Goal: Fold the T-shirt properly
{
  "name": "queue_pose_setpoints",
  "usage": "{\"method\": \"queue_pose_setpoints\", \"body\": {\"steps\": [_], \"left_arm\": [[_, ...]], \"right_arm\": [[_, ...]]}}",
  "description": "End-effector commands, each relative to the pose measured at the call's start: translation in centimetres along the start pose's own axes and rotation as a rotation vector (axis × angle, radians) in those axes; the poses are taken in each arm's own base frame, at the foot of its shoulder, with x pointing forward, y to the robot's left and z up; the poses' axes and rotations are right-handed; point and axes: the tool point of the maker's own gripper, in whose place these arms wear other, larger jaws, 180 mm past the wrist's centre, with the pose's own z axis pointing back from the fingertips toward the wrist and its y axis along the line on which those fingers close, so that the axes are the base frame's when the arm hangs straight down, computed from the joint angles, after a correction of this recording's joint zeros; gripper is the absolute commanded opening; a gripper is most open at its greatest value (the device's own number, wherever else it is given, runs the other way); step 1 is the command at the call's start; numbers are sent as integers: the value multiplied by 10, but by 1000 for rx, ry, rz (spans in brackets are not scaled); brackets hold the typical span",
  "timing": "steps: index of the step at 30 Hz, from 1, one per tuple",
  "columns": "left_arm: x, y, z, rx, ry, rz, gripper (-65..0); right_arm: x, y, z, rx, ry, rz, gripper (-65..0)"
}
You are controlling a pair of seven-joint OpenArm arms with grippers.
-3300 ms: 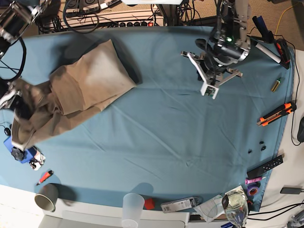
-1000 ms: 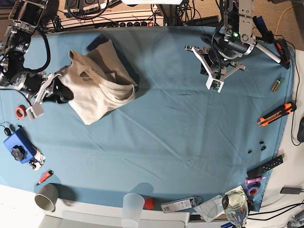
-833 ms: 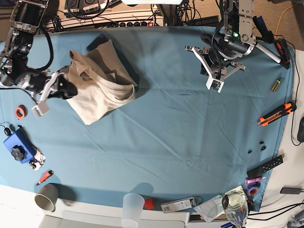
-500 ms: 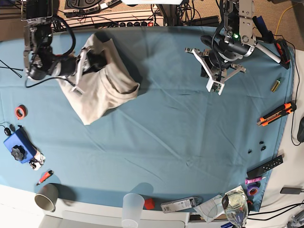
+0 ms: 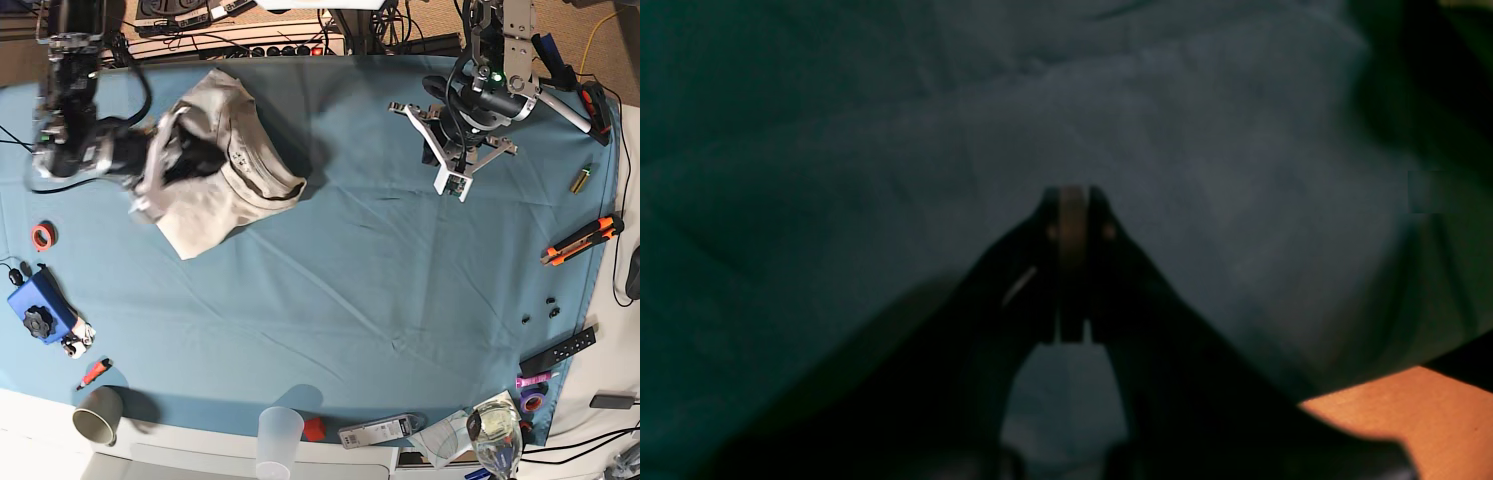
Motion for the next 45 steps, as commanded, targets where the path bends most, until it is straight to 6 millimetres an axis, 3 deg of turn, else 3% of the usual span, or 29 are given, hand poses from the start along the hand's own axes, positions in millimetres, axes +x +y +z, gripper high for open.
{"method": "queue_pose_setpoints", "body": {"steps": [1, 4, 7, 13, 16, 19, 23, 28, 31, 35, 38, 40, 45], "left_arm": [[10, -1, 4, -2, -42, -3, -650], [11, -1, 4, -4, -42, -2, -650], [11, -3, 4, -17, -47, 5, -650], [12, -6, 4, -30, -49, 13, -650], [13, -1, 4, -7, -54, 1, -650], [14, 6, 4, 30, -62, -20, -650], [15, 16, 6, 57, -65, -6, -650], [16, 42, 13, 110, -85, 49, -650], [16, 54, 18, 120, -100, 99, -650], [2, 84, 28, 200, -61, 121, -650], [-9, 103, 39, 238, -27, 134, -650], [-17, 107, 45, 237, -14, 159, -650], [-43, 109, 66, 267, 48, 182, -650]], "right_arm": [[12, -8, 13, -37, -39, 20, -503], [10, -30, 30, -127, -53, -11, -503], [-9, -46, 28, -159, -14, -75, -504], [-82, -87, 26, -251, 154, -277, -503], [-100, -93, 26, -258, 187, -332, -503], [-86, -90, 30, -229, 136, -321, -503], [-42, -85, 43, -225, 31, -223, -504], [25, -84, 83, -351, -117, -33, -504], [45, -87, 105, -416, -175, 13, -504], [29, -98, 116, -488, -135, -15, -513], [8, -103, 121, -534, -79, -45, -607], [-5, -105, 124, -555, -41, -66, -650], [-37, -101, 120, -560, 42, -120, -650]]}}
